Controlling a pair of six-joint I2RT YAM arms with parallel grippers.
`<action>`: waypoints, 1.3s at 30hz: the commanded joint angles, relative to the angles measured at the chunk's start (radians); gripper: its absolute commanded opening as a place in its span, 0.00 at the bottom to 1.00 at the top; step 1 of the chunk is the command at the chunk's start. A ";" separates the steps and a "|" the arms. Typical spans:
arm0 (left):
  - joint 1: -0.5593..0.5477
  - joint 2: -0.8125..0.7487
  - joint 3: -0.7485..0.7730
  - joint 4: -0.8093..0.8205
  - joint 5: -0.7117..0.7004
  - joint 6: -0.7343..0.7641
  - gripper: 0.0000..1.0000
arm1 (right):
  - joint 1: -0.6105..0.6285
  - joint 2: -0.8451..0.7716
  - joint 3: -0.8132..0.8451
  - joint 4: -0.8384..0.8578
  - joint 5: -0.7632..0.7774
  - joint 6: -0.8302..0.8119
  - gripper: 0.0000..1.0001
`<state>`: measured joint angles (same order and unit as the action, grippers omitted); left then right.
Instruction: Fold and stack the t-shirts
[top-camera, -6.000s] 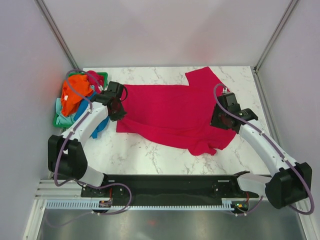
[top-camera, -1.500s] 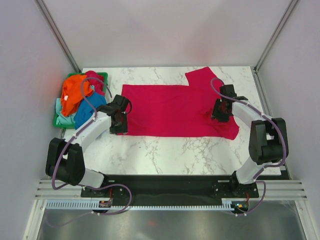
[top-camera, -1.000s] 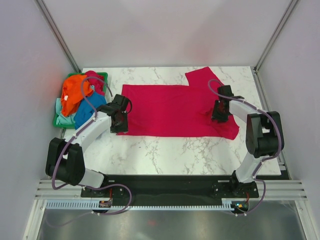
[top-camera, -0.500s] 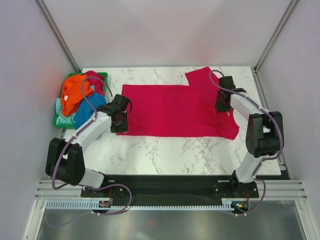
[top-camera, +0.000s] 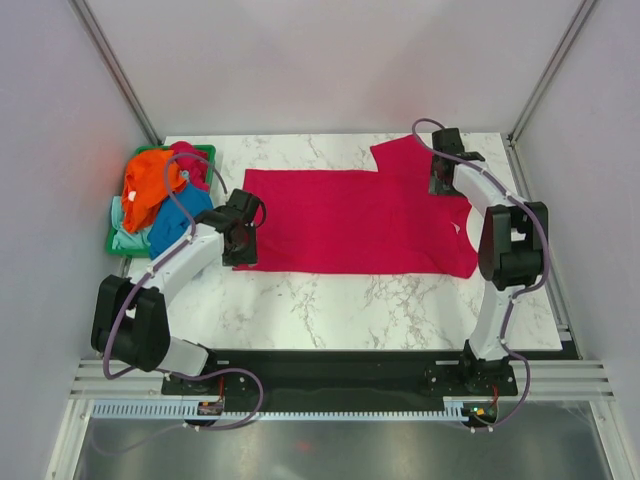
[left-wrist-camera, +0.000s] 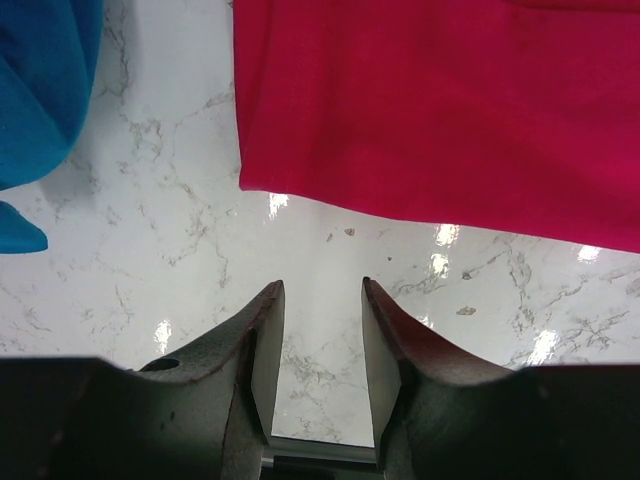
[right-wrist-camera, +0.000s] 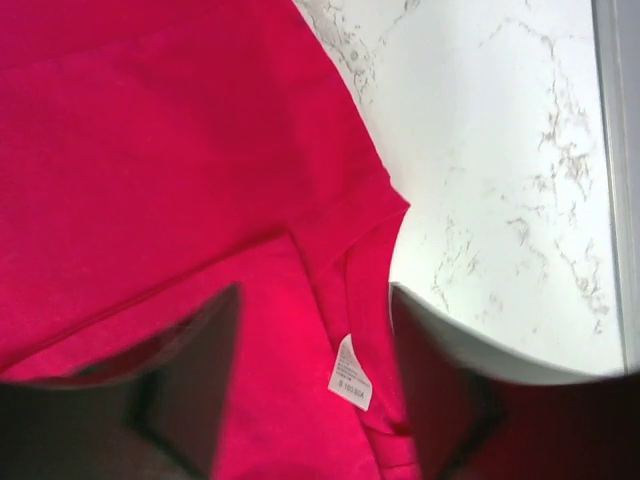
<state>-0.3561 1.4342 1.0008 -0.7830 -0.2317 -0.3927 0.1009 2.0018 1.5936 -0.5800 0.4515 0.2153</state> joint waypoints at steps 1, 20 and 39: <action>-0.007 -0.009 0.001 0.018 -0.027 0.019 0.45 | -0.003 -0.113 -0.021 -0.026 -0.006 0.013 0.75; 0.034 -0.440 -0.284 0.093 -0.049 -0.452 0.53 | -0.205 -0.745 -0.885 0.086 -0.464 0.342 0.91; 0.075 -0.279 -0.384 0.364 -0.167 -0.515 0.58 | -0.357 -0.566 -0.897 0.250 -0.550 0.282 0.32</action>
<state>-0.2844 1.1110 0.6121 -0.5518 -0.3504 -0.8619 -0.2451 1.4178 0.6880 -0.3756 -0.0654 0.5018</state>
